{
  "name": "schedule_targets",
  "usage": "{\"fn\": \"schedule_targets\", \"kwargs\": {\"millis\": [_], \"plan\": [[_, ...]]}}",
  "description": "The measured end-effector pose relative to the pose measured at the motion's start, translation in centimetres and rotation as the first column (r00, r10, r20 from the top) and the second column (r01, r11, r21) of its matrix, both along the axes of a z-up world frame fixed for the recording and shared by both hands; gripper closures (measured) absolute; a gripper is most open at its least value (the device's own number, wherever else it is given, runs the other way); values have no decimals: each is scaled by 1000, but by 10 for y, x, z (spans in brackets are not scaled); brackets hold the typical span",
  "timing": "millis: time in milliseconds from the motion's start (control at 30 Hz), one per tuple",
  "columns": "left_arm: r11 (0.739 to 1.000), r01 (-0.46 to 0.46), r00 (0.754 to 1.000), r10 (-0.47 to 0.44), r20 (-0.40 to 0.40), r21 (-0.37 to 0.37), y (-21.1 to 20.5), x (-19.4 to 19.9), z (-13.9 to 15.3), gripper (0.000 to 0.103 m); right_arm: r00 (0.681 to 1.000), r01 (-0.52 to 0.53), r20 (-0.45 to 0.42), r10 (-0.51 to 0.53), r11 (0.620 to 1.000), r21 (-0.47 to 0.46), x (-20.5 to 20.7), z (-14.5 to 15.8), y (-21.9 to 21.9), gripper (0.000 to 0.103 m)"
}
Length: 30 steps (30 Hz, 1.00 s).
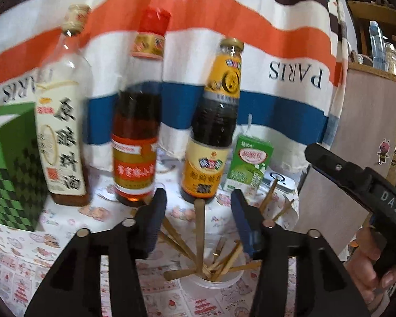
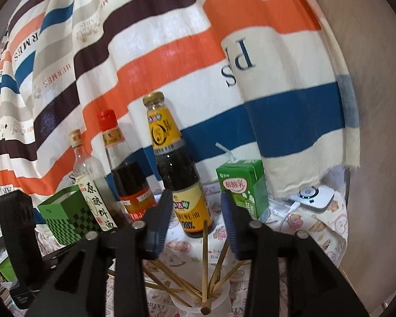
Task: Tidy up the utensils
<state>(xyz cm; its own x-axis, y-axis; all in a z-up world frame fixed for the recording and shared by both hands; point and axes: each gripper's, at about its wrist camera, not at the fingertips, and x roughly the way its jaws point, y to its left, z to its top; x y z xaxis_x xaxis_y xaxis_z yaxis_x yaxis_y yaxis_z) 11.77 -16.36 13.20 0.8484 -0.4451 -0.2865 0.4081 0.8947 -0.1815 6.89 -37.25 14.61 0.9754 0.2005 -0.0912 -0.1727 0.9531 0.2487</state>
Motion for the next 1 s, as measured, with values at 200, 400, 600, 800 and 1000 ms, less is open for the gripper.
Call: {"fn": "schedule_targets", "kwargs": {"millis": [200,400,600,800,1000], "plan": [[996,-88,994,90,57,-34,30,-19,12,22,998,7,66,-7,1000,13,-16,9,0,11],[985,-172,972,170,165,0,59,-51,24,1,994,6,105,-10,999,37,-30,14,2,0],[973,-224,950,207,233,52,81,-86,21,1,994,15,109,-11,999,-34,-37,12,21,0],[966,-249,953,231,195,70,103,-97,0,1,996,29,82,-21,995,-99,-43,-3,43,0],[953,-293,945,276,176,74,125,-108,-29,1,994,55,101,-40,986,-156,-66,-32,58,0]]}}
